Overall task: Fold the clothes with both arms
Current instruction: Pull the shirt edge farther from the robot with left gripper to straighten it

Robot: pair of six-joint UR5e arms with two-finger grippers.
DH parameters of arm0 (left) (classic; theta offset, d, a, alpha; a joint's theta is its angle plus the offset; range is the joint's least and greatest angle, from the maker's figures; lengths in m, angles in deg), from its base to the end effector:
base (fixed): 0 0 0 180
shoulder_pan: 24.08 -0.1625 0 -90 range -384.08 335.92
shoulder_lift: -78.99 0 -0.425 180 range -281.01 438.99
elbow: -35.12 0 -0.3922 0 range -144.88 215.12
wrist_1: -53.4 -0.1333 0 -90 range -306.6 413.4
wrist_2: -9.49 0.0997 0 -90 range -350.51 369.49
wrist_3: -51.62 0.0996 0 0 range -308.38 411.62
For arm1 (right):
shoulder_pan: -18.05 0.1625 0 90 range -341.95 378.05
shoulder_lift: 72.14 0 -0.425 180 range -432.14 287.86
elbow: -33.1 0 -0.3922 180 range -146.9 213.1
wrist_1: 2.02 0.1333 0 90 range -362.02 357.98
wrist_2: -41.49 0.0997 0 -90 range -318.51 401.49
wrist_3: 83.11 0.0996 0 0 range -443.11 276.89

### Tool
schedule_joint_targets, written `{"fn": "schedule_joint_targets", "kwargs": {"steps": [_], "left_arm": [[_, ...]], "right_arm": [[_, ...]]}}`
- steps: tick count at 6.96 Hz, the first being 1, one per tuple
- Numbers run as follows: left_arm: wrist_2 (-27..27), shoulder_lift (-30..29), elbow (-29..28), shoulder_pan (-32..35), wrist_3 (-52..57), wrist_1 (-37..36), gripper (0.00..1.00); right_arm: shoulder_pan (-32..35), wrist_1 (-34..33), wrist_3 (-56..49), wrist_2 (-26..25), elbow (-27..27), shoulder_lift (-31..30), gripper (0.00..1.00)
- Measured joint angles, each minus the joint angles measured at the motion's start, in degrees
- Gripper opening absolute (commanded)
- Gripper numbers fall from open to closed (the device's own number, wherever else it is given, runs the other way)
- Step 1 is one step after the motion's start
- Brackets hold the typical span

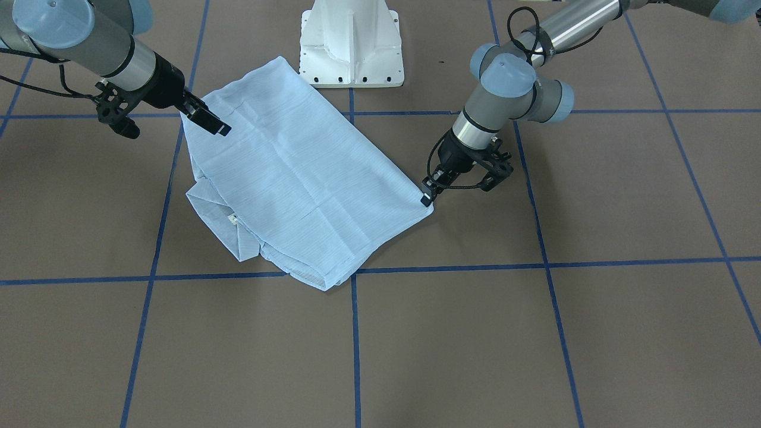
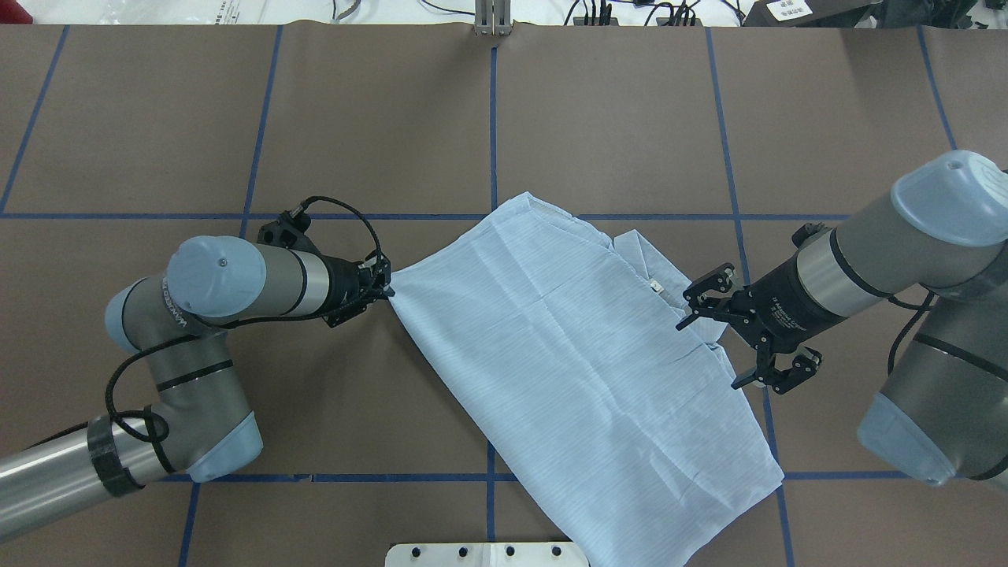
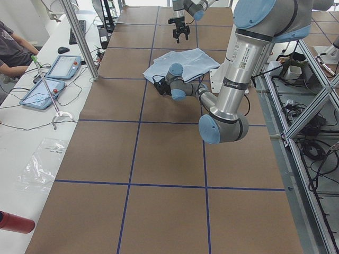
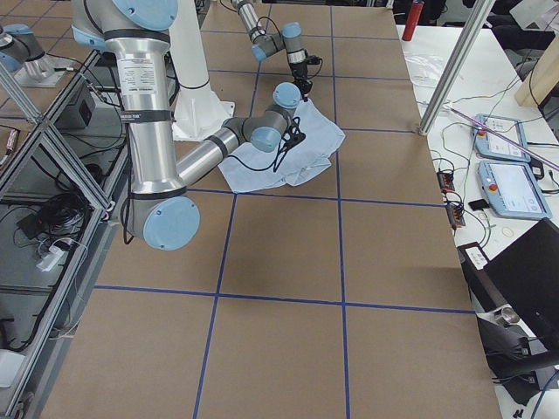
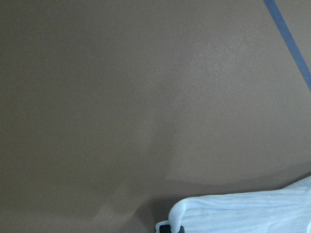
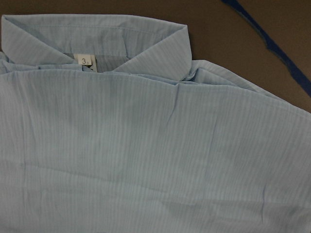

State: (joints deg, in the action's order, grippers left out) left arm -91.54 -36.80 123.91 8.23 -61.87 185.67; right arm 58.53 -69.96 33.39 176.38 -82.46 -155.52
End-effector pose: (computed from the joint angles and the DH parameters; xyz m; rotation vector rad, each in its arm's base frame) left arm 0.5057 -0.4550 0.3288 -0.0824 1.2041 -0.7447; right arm -0.3367 -0.3702 0.3361 -0.6176 -0.9923 0.6667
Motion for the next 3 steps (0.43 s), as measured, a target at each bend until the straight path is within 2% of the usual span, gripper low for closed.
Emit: {"fn": "schedule_joint_targets", "kwargs": {"steps": [1, 2, 3], "left_arm": [[-0.02, -4.92, -6.33, 4.06, 4.18, 0.14, 0.00], [-0.01, -11.42, -15.21, 8.11, 8.11, 1.10, 0.00], [0.08, -17.21, -23.83, 11.28, 11.41, 3.17, 0.31]], "right_arm": [[-0.03, 0.00, -0.02, -0.03, 0.07, 0.36, 1.00], [-0.05, 0.00, -0.03, -0.08, 0.11, 0.90, 1.00], [-0.08, 0.04, -0.02, -0.43, 0.14, 1.50, 1.00]]}}
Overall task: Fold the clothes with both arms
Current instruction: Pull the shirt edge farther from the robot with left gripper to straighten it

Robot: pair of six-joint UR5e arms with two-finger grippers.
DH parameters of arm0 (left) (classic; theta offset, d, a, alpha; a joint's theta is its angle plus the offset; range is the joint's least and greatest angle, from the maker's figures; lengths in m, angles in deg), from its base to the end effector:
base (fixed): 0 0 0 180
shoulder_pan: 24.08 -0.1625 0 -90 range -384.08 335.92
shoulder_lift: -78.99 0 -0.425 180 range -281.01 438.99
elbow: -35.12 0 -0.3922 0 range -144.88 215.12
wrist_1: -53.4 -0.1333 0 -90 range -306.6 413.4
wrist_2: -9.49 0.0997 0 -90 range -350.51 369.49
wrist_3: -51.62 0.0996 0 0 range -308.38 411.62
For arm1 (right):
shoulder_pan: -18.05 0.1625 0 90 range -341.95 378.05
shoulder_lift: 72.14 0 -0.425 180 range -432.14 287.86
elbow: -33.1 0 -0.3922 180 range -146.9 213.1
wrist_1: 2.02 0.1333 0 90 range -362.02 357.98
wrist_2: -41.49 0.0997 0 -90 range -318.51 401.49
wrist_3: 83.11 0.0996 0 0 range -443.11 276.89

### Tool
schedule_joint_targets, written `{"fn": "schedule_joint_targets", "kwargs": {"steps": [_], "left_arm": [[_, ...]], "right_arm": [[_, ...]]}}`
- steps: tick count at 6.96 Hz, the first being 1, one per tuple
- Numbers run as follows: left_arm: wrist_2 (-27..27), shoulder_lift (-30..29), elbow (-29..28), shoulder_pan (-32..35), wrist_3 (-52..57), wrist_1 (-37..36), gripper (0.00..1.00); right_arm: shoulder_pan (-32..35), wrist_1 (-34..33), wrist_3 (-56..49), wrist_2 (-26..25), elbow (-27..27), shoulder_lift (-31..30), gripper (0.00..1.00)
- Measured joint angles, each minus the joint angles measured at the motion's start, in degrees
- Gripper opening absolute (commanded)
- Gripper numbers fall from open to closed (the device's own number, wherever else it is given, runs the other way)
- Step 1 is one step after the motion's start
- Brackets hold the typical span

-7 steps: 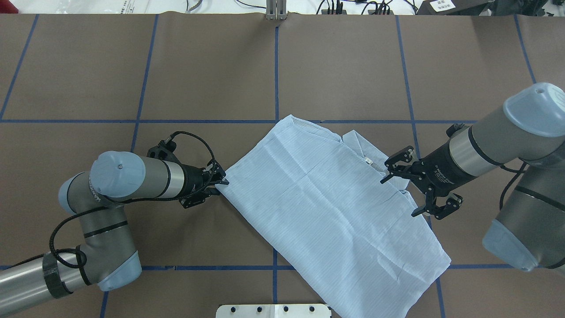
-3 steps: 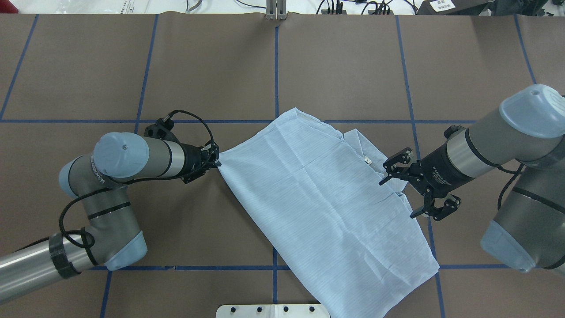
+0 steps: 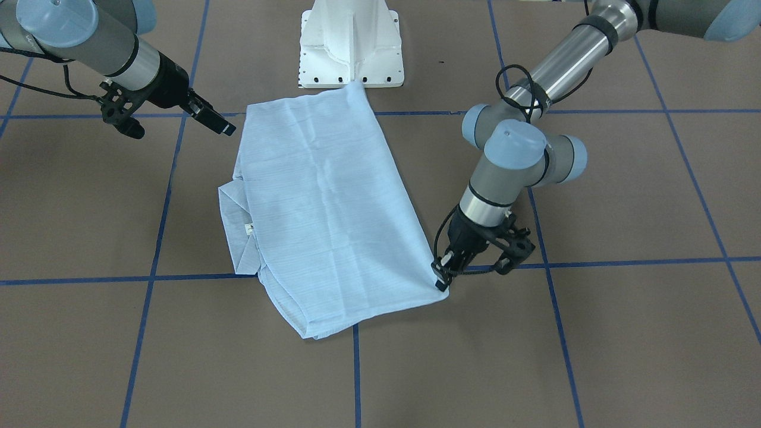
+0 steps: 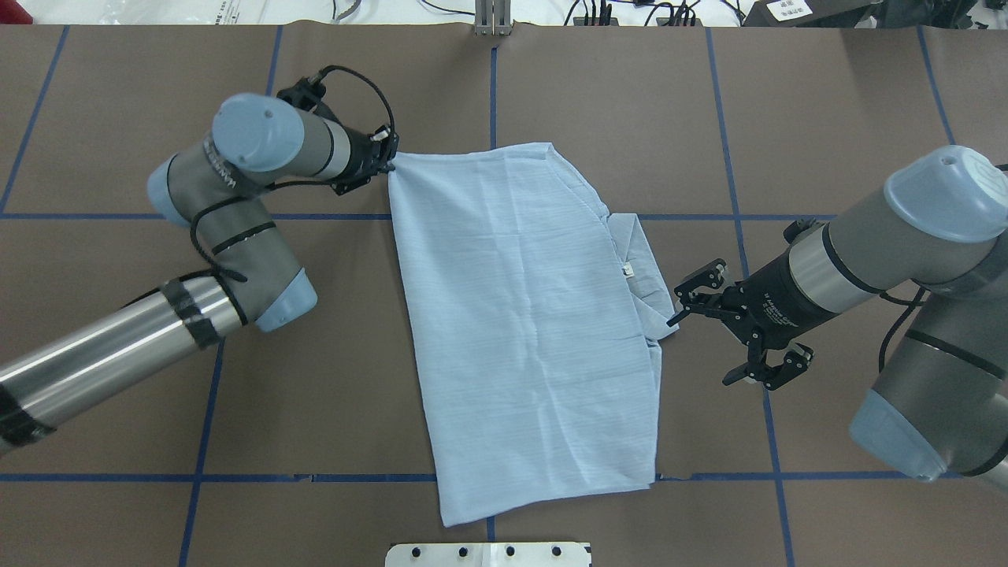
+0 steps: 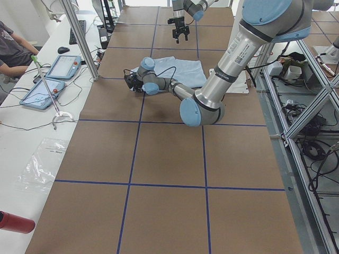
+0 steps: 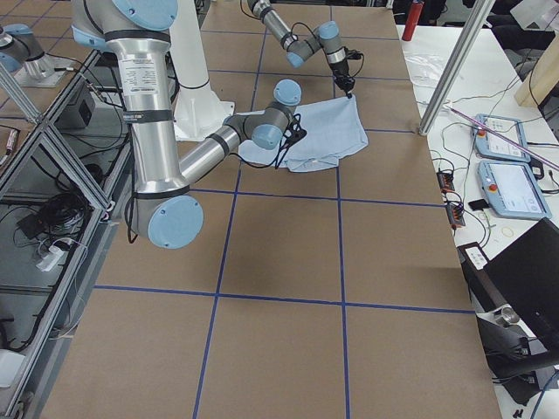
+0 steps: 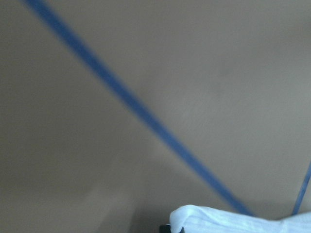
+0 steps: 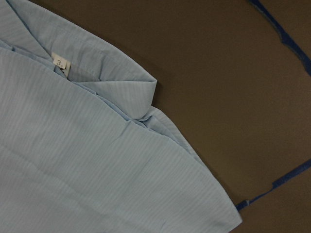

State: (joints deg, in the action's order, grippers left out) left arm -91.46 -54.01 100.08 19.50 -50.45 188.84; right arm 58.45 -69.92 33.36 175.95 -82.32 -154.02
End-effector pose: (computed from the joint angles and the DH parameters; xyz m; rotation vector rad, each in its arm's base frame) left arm 0.4971 -0.6309 0.3070 0.1385 1.1387 -0.7606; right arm -0.3410 -0.3737 0.3244 -0.6044 -1.0141 0.6562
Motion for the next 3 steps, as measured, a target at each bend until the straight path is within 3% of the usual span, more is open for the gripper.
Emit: {"fn": "schedule_joint_targets", "kwargs": {"steps": [1, 3], "left_arm": [[0.13, -3.72, -5.96, 2.10, 2.16, 2.15, 0.44], [-0.05, -6.29, -9.17, 3.59, 5.16, 3.62, 0.50]], "right_arm": [[-0.11, 0.08, 0.04, -1.38, 0.17, 0.83, 1.00], [-2.03, 0.13, 0.50, -7.99, 2.17, 5.16, 1.00]]}}
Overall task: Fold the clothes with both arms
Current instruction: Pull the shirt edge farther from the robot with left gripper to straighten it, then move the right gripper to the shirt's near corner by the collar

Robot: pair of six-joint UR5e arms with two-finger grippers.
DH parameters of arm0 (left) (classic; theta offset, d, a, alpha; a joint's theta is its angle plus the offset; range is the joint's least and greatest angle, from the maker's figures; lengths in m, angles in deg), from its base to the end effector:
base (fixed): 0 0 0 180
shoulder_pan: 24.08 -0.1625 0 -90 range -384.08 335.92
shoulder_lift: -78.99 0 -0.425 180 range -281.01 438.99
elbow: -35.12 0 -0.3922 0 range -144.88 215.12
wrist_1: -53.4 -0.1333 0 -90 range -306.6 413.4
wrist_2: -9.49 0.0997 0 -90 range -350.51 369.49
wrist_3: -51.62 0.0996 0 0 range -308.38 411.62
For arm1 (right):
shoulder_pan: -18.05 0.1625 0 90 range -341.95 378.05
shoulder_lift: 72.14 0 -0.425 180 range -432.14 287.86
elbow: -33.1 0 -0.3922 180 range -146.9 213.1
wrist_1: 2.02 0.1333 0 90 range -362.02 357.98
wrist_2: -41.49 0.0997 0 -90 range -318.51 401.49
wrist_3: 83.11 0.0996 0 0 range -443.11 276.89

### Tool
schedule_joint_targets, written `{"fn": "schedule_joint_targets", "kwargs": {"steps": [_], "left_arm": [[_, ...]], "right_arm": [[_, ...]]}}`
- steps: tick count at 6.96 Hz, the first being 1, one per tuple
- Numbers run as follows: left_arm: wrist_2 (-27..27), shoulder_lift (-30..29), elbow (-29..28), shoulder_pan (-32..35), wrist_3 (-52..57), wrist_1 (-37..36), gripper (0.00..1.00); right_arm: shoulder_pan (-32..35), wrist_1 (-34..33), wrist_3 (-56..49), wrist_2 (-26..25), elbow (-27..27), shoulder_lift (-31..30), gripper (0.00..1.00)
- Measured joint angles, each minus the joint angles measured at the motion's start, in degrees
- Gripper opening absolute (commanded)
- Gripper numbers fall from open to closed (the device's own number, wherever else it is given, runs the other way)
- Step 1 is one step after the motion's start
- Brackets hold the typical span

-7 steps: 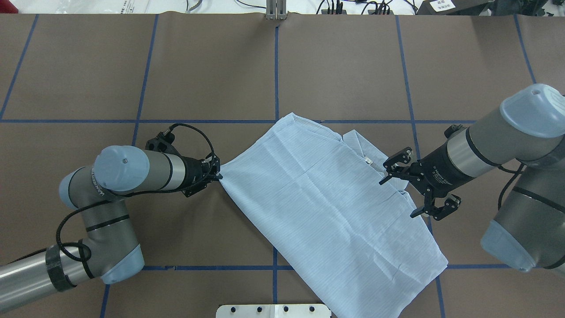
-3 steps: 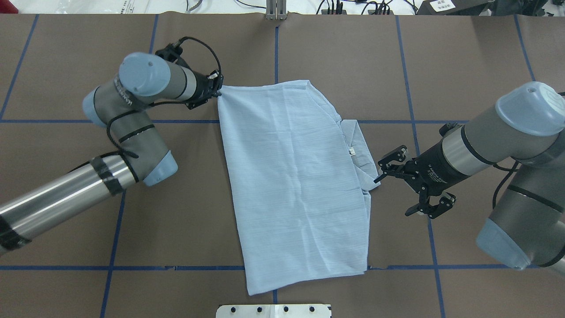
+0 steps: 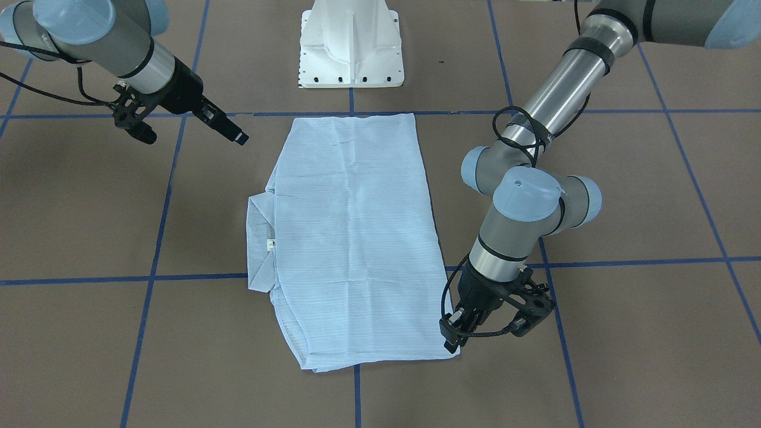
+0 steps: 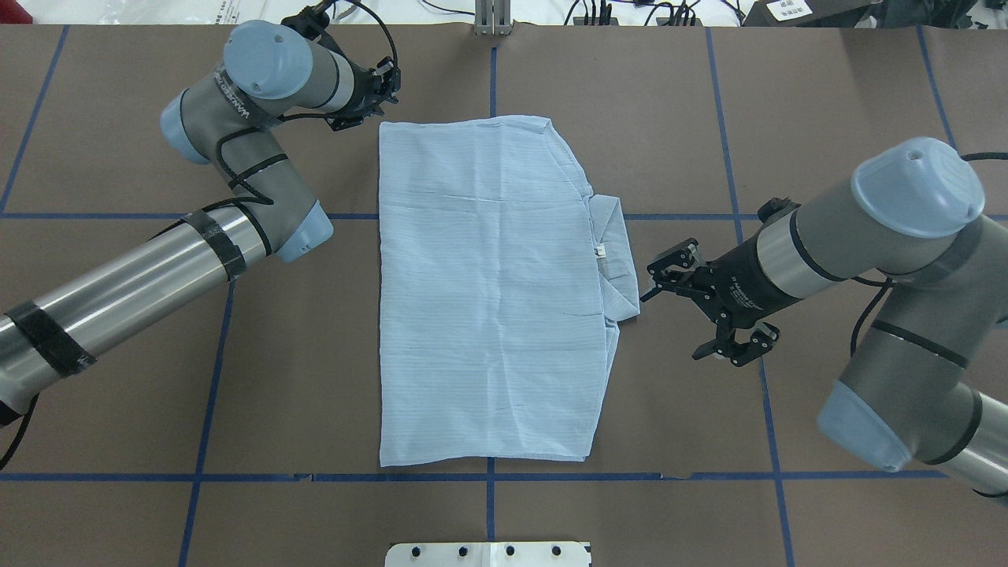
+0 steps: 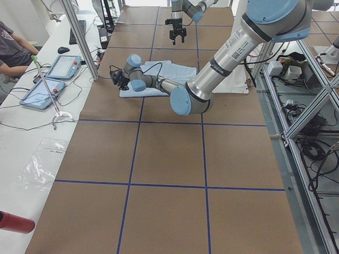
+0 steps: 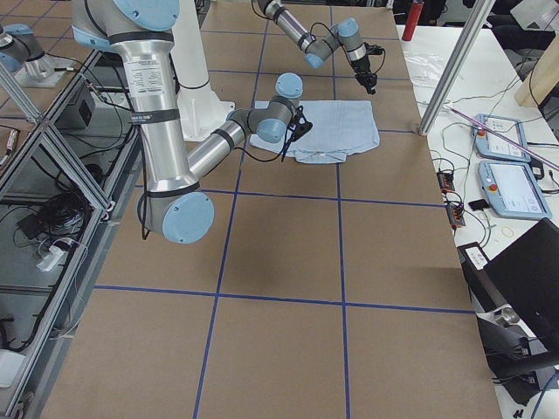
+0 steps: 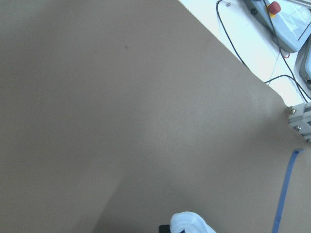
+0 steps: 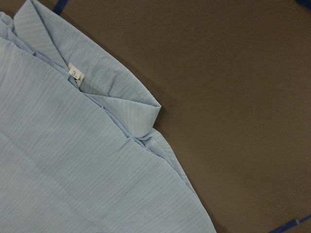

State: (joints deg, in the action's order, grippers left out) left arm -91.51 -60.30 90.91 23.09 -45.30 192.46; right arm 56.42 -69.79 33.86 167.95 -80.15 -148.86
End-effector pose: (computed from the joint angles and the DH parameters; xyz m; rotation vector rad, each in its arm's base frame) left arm 0.4820 -0.6881 0.2906 0.2286 1.1351 -0.7324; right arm -0.3719 -0.3889 0.2990 -0.4862 -1.0606 0.6864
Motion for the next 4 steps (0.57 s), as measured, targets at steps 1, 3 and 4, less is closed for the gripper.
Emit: {"fn": "schedule_joint_targets", "kwargs": {"steps": [1, 3, 4], "left_arm": [[-0.64, 0.97, 2.37, 0.36, 0.75, -0.20, 0.50], [-4.07, 7.31, 11.70, 1.03, 1.20, -1.19, 0.49], [-5.07, 11.54, 17.03, 1.29, 1.31, -1.71, 0.49]], "right_arm": [[-3.98, -0.10, 0.51, -6.94, 0.72, 1.83, 1.00], [-15.98, -0.71, 8.11, -24.60, 1.05, 3.47, 1.00], [-21.02, -2.11, 14.63, -30.97, 1.16, 3.88, 0.97]]}}
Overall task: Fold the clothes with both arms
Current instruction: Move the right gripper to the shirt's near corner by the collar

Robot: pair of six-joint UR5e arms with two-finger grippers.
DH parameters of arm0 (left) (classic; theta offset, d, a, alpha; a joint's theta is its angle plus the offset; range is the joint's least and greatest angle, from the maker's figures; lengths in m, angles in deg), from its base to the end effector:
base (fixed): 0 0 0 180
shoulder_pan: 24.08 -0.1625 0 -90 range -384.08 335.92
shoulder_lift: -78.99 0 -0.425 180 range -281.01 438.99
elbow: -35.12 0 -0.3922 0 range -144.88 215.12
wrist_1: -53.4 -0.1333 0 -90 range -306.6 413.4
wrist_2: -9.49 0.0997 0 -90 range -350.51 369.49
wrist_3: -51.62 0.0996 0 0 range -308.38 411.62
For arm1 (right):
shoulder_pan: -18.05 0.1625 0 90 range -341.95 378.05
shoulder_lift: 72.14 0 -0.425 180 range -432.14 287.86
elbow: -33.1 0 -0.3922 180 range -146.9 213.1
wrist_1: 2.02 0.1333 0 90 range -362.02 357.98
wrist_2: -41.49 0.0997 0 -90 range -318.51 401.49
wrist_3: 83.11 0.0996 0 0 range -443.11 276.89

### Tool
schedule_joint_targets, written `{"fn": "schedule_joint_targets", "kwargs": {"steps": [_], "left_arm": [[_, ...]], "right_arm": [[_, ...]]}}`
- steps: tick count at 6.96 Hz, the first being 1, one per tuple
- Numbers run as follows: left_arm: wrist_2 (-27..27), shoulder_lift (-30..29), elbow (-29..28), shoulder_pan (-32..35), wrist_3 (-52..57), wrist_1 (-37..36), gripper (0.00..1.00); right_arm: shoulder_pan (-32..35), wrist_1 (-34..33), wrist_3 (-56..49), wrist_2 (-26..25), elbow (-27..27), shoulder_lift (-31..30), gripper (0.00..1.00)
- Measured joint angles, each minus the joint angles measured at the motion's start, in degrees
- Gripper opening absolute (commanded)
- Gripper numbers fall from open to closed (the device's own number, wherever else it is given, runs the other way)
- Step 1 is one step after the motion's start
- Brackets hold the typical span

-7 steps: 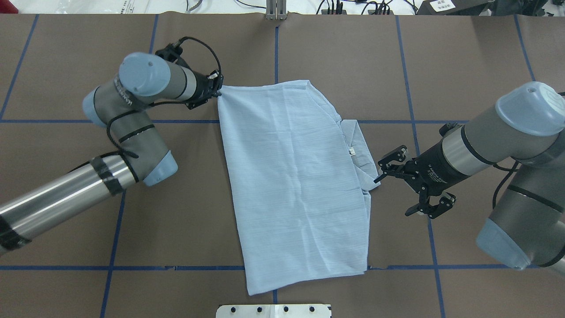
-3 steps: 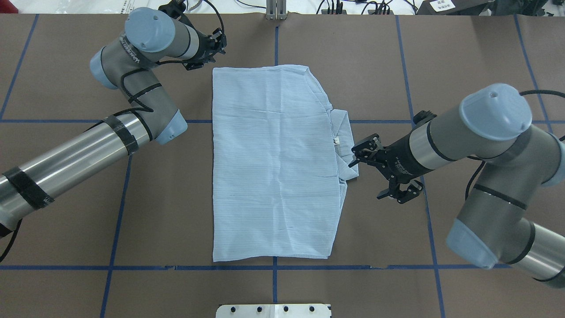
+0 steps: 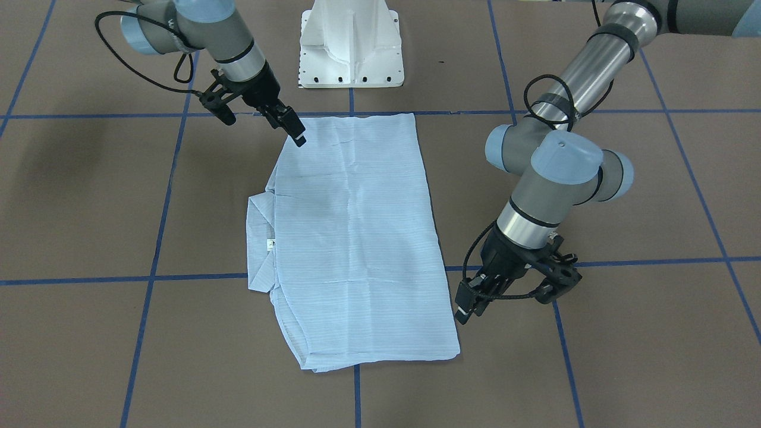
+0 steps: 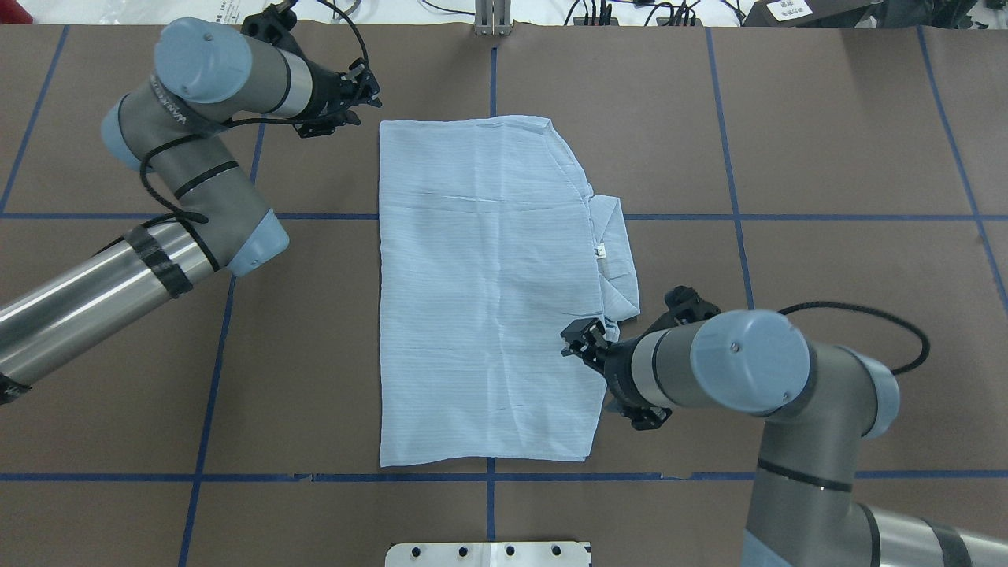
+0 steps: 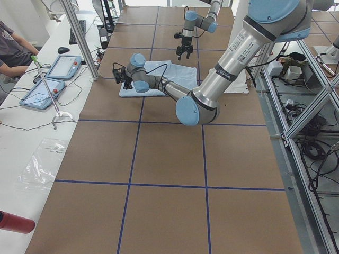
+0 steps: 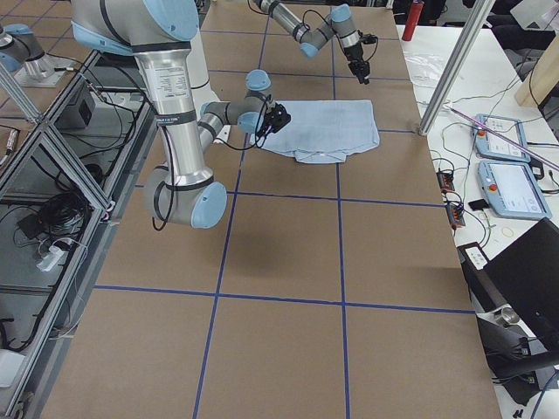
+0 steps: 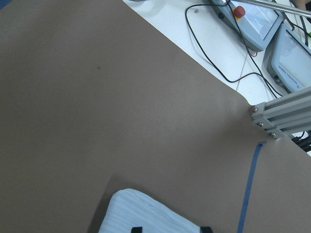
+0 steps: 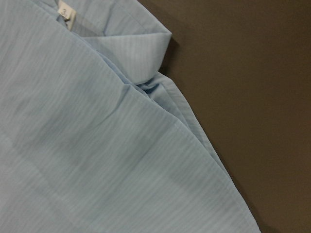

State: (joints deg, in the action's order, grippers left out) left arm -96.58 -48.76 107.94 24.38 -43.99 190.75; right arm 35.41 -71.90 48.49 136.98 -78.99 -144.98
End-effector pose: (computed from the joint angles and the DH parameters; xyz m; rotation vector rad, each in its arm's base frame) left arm 0.4206 -0.6341 0.3043 0.2044 1.2100 -0.6596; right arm -0.5025 -0.2868 0.2852 -0.3138 -1.0312 0.8824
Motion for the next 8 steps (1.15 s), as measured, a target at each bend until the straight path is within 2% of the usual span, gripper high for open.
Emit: {"fn": "schedule_joint_targets", "kwargs": {"steps": [1, 3, 8], "left_arm": [[-0.40, 3.41, 4.58, 0.11, 0.02, -0.90, 0.49], [-0.48, 5.69, 7.83, 0.14, -0.01, -2.16, 0.49], [-0.13, 6.31, 9.58, 0.14, -0.57, -2.42, 0.50]], "right_arm": [[-4.00, -3.67, 6.59, -5.06, 0.04, 0.89, 0.95], [-8.44, -10.80, 16.56, -10.67, 0.52, 3.09, 0.92], [-9.70, -12.45, 21.23, -12.09, 2.25, 4.50, 0.90]]}}
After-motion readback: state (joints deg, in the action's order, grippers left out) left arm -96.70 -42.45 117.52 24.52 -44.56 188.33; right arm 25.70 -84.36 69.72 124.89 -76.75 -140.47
